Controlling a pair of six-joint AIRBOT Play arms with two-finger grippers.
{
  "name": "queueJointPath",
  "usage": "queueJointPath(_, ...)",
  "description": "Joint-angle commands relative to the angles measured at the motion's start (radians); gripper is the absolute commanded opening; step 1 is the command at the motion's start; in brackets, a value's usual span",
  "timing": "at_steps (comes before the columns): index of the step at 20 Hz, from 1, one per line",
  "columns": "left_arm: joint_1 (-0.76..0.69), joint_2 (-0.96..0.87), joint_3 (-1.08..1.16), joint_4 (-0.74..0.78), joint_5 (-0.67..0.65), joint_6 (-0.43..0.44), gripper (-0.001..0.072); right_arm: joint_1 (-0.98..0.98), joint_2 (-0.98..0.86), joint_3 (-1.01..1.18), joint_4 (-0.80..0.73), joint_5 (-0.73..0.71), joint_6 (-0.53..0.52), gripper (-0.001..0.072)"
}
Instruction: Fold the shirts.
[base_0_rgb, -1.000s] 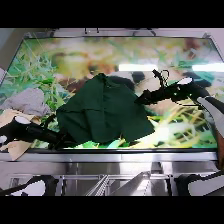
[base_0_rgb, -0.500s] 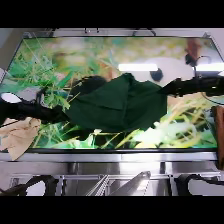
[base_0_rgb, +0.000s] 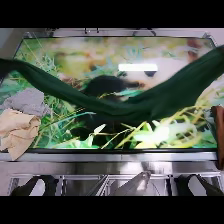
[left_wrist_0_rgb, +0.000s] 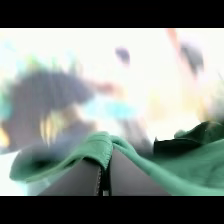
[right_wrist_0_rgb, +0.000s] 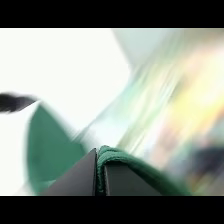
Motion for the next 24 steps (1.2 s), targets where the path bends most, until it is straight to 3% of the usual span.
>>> queueJointPath(1,0.197,0.114,0.169,-0.032,0.025,0.008,0.0021,-0.160,0.247,0.019,0.095,-0.306,-0.033,0.0020)
queueJointPath(3,0.242,0.120,0.212,-0.033,0.006,0.006,0.0021,-0.173,0.294,0.033,0.096,-0.380,-0.043,0.0020)
queueJointPath(5,0.172,0.100,0.267,0.032,0.011,0.011,0.0020,-0.173,0.311,0.067,0.090,-0.419,-0.117,0.0020)
queueJointPath(8,0.008,0.057,0.419,0.380,0.010,-0.091,0.0021,-0.173,0.313,0.126,-0.019,-0.476,-0.110,0.0020)
queueJointPath(10,-0.092,0.032,0.492,0.492,-0.001,-0.131,0.0021,-0.173,0.313,0.128,-0.091,-0.459,-0.083,0.0020)
queueJointPath(15,-0.283,-0.050,0.635,0.561,-0.052,-0.148,0.0021,-0.172,0.319,0.128,-0.160,-0.486,-0.084,0.0020)
queueJointPath(17,-0.296,-0.099,0.633,0.594,-0.080,-0.156,0.0021,-0.172,0.264,0.124,-0.194,-0.423,-0.029,0.0020)
queueJointPath(20,-0.296,-0.241,0.515,0.505,-0.131,-0.103,0.0022,-0.101,0.132,0.094,-0.200,-0.349,-0.026,0.0020)
queueJointPath(24,-0.296,-0.499,0.364,0.457,-0.049,0.003,0.0021,0.123,-0.144,0.033,-0.354,-0.370,-0.066,0.0020)
